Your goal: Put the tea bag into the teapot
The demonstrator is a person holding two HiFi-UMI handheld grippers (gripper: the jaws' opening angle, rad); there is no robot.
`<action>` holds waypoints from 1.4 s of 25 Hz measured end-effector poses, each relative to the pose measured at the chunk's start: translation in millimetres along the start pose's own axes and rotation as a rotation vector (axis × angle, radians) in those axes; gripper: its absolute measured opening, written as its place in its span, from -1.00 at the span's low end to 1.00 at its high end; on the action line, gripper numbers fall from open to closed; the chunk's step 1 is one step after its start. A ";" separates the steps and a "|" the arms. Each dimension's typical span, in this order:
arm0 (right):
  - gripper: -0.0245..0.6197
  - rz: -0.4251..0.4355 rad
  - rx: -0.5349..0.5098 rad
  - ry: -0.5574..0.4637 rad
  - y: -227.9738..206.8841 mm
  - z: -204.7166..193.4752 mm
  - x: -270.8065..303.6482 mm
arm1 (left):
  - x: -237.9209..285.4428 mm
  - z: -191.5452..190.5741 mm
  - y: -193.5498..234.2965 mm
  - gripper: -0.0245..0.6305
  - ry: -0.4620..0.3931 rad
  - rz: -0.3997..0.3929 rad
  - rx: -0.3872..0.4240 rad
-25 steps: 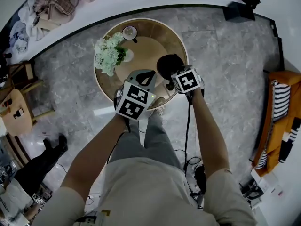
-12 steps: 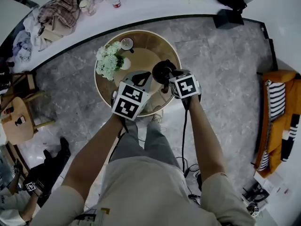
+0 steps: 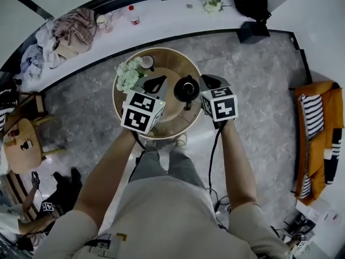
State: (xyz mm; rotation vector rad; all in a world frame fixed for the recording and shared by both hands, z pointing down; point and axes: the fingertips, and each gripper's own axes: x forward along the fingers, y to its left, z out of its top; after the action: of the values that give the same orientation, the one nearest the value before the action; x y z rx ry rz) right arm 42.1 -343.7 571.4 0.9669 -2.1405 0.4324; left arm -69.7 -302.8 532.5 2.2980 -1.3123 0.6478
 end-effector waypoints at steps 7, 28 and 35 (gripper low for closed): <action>-0.90 0.007 0.035 -0.214 18.6 69.0 -82.0 | -45.0 34.5 -0.2 -0.90 -0.065 0.014 0.039; -0.90 -0.085 -0.153 -0.757 77.4 209.2 -327.0 | -217.6 208.1 -78.7 -0.90 -0.468 -0.043 0.356; -0.90 -0.110 -0.221 -0.837 88.2 214.6 -381.6 | -258.7 223.9 -110.1 -0.90 -0.531 -0.077 0.390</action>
State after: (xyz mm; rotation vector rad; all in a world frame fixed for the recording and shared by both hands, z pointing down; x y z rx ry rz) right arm 41.6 -213.0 144.4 1.2655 -2.7570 -0.3326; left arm -47.0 -200.4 188.7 2.9681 -1.3998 0.2880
